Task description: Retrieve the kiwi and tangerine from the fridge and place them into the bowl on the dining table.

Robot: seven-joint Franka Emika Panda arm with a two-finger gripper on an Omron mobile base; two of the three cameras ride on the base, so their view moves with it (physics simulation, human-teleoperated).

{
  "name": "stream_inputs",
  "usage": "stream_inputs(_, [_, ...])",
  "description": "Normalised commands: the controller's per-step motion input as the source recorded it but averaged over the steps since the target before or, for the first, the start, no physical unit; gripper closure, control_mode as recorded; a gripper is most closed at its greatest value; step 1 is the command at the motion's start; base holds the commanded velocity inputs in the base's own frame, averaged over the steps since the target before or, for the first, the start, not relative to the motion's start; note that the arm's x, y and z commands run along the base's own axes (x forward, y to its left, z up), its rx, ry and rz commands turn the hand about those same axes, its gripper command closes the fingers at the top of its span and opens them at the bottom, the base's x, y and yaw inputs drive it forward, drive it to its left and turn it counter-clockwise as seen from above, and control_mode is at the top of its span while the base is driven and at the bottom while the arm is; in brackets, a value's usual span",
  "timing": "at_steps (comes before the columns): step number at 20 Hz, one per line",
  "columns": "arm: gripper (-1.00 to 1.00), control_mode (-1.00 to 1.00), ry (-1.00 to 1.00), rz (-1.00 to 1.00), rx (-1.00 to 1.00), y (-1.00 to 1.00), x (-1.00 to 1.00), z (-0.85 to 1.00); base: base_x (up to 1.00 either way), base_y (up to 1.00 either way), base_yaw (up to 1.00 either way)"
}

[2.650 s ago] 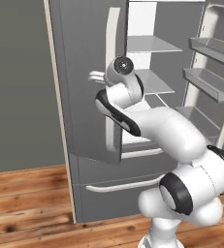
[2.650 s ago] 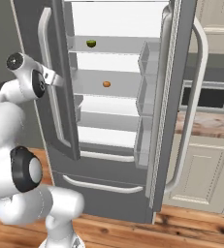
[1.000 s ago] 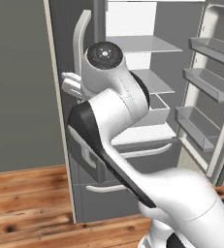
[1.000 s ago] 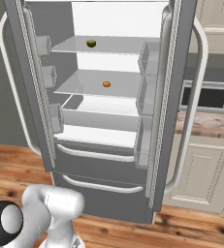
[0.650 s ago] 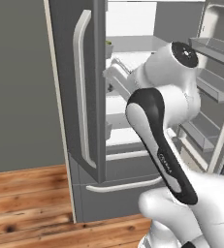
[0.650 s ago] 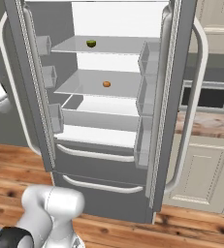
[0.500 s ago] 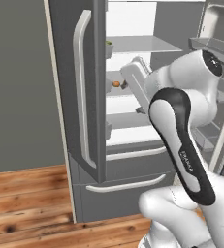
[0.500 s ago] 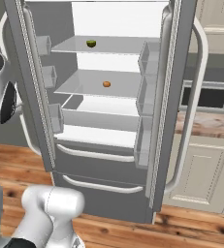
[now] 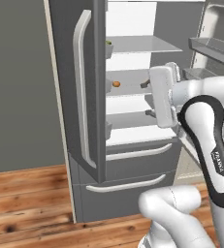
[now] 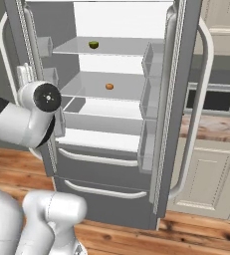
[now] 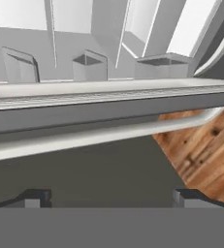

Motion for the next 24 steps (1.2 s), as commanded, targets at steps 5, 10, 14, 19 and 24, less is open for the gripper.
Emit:
stream_inputs(5, [-1.0, -1.0, 0.0, 0.0, 0.0, 0.02, 0.32, 0.0, 0.0, 0.0, 0.0])
stream_inputs(10, [-1.0, -1.0, 0.0, 0.0, 0.0, 0.0, 0.59, 0.0, 0.0, 0.0, 0.0])
stream_inputs(14, [-1.0, -1.0, 0.01, 0.03, 0.04, 0.0, 0.84, 0.0, 0.0, 0.0, 0.0])
stream_inputs(19, [-1.0, -1.0, 0.03, 0.09, 0.05, 0.0, 1.0, 0.0, 0.0, 0.0, 0.0])
stream_inputs(24, [-1.0, -1.0, 0.03, 0.11, 0.01, 0.08, 1.0, -0.07, 0.0, 0.0, 0.0])
